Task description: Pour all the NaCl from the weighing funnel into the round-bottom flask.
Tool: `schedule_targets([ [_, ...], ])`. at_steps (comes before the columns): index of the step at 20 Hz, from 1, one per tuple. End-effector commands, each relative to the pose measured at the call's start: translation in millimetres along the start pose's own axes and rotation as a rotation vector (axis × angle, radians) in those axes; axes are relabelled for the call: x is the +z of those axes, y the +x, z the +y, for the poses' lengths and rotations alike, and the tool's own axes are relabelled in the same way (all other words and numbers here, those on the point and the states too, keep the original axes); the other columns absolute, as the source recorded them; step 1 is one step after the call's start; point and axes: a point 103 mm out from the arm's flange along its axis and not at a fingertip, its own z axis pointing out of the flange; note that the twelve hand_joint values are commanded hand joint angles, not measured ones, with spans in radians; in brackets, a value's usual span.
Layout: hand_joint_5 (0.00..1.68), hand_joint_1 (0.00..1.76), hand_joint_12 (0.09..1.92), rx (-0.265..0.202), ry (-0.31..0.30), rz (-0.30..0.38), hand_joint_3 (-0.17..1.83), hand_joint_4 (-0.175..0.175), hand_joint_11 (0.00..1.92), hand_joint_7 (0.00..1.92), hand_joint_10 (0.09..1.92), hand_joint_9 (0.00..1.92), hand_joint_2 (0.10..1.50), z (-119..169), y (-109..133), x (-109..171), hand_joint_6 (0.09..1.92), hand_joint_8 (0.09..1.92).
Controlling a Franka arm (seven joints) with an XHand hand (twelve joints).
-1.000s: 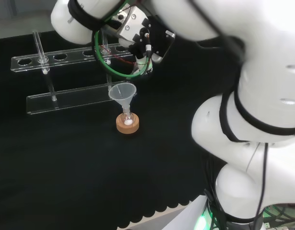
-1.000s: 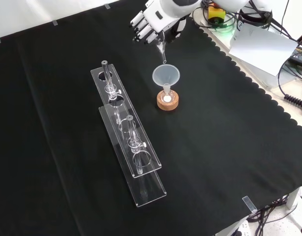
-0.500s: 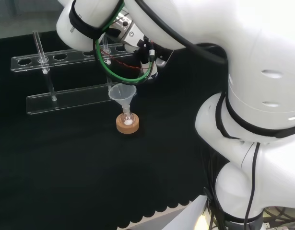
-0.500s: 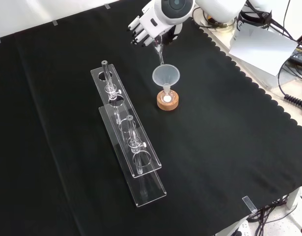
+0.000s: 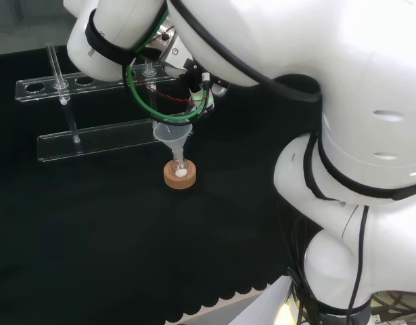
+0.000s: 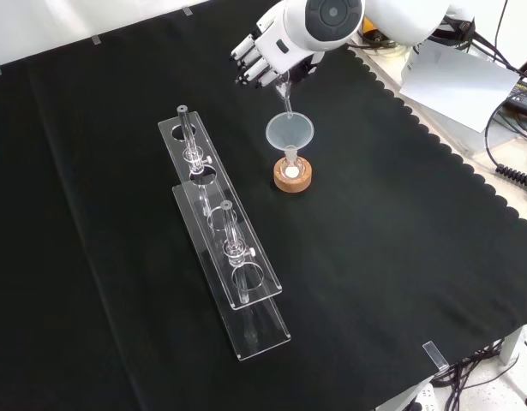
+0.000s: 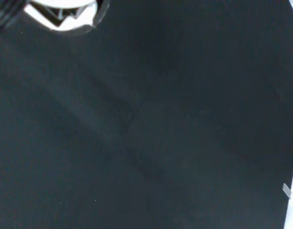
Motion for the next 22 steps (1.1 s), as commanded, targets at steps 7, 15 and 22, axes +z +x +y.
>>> schedule_targets([
  [7,1.21,1.11,1.25,0.01,0.013,-0.067,0.79,0.175,0.5,0.42,0.48,0.79,0.61,0.5,-2.0,-5.0,0.85,0.65],
  [15,1.21,1.11,1.25,0.002,0.001,-0.121,0.79,0.175,0.5,0.42,0.49,0.79,0.61,0.4,3.5,-11.4,0.85,0.65],
  [22,1.21,1.11,1.25,0.007,0.014,-0.147,0.79,0.175,0.49,0.42,0.49,0.78,0.61,0.1,4.6,-14.3,0.85,0.64],
])
